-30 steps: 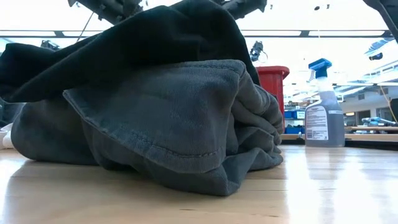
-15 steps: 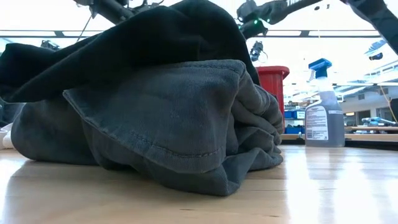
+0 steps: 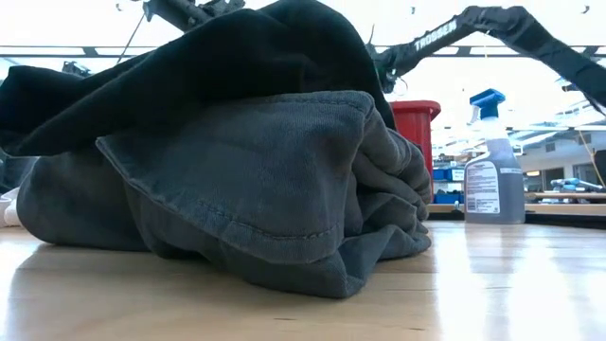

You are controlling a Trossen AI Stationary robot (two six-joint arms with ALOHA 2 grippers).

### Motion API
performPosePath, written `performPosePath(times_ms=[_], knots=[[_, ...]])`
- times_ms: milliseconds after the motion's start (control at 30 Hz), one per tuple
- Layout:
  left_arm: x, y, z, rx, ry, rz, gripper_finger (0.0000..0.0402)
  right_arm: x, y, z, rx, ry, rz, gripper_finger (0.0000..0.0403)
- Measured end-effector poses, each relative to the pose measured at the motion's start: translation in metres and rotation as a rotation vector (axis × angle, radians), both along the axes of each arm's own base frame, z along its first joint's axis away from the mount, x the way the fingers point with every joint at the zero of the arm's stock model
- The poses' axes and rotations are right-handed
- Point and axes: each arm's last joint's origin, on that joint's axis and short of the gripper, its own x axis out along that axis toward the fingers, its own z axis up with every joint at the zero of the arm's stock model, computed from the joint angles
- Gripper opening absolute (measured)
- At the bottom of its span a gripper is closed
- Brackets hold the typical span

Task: Sort clothes
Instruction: Remove the gray shirt from the red bin

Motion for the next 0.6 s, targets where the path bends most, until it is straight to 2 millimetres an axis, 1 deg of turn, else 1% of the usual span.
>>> performPosePath(times_ms=[100,267,367,467,600], knots=[[0.001,0.001,-0.001,-0.006,0.007,0.004,0.0176,0.001,-0.018,-0.024,0.036,0.027,-0.02,0.0277],[0.001,0.0,-0.003,-0.038,0.005,0.01,0.0176,0.004,-0.046,-0.044,0.026,0.018,-0.047,0.0277],[0.0,0.0,-0.003,-0.05,0.004,0.016,0.0176,0.007,-0.063,-0.06,0.035,0.008,-0.063,0.0276],[0.0,0.0,-0.004,-0.044,0.01,0.014,0.0176,0.003,-0.07,-0.074,0.06,-0.006,-0.1,0.0276],[0.0,0.0,-0.004,-0.04,0.012,0.012,0.0176,-0.003,-0.073,-0.077,0.052,0.043,-0.125,0.0276]])
